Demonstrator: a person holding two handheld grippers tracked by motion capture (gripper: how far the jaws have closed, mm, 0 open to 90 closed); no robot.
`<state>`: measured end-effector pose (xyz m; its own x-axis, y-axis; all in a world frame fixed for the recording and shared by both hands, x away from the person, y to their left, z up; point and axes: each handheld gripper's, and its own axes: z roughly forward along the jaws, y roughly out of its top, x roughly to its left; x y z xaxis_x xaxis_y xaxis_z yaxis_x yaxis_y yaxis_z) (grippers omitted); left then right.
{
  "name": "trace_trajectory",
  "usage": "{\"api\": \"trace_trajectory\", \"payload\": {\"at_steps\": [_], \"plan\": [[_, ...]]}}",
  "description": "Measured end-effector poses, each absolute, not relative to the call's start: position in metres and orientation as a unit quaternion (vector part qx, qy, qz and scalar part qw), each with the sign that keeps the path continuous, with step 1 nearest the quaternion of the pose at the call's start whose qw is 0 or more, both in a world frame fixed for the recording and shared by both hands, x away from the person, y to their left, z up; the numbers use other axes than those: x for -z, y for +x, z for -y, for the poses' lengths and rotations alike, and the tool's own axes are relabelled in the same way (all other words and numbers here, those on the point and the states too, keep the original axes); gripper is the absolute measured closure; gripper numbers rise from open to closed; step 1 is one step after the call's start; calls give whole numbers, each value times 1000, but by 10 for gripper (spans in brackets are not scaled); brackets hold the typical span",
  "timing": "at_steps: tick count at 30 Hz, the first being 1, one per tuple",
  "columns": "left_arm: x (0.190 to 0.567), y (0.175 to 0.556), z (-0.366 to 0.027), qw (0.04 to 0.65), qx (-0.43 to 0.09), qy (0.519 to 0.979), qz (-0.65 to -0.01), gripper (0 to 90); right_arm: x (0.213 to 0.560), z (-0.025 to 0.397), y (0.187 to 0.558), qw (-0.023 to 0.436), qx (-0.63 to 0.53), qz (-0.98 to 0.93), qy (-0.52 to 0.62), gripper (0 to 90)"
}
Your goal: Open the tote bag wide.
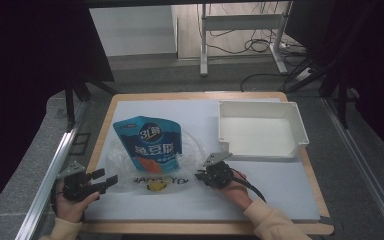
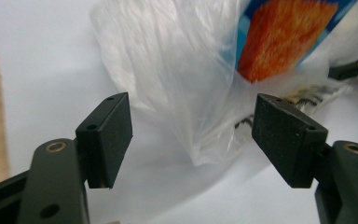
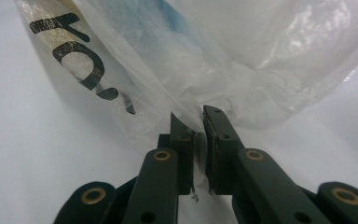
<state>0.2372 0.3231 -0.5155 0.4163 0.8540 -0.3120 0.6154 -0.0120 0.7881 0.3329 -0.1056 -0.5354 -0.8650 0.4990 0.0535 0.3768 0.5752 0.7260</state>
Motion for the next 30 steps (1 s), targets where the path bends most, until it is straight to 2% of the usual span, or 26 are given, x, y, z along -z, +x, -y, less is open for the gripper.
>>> {"api": "trace_trajectory", "payload": {"at_steps": [2, 6, 9, 13, 16, 23, 30], "plan": [[512, 241, -324, 469, -130, 697, -527, 291, 535, 105, 333, 76, -389, -884, 247, 763], [512, 253, -320, 463, -127, 704, -523, 316, 532, 107, 330, 72, -389, -883, 251, 583], [515, 258, -316, 454, -122, 714, -519, 377, 525, 113, 322, 76, -402, -875, 257, 458], [517, 257, -316, 459, -117, 715, -515, 463, 509, 129, 309, 75, -431, -858, 269, 361], [516, 255, -319, 464, -116, 713, -512, 499, 492, 144, 298, 86, -450, -846, 272, 326], [517, 253, -319, 469, -113, 713, -510, 561, 442, 179, 287, 111, -504, -811, 275, 315], [518, 253, -316, 466, -109, 719, -505, 617, 402, 170, 315, 132, -518, -802, 267, 309]]}}
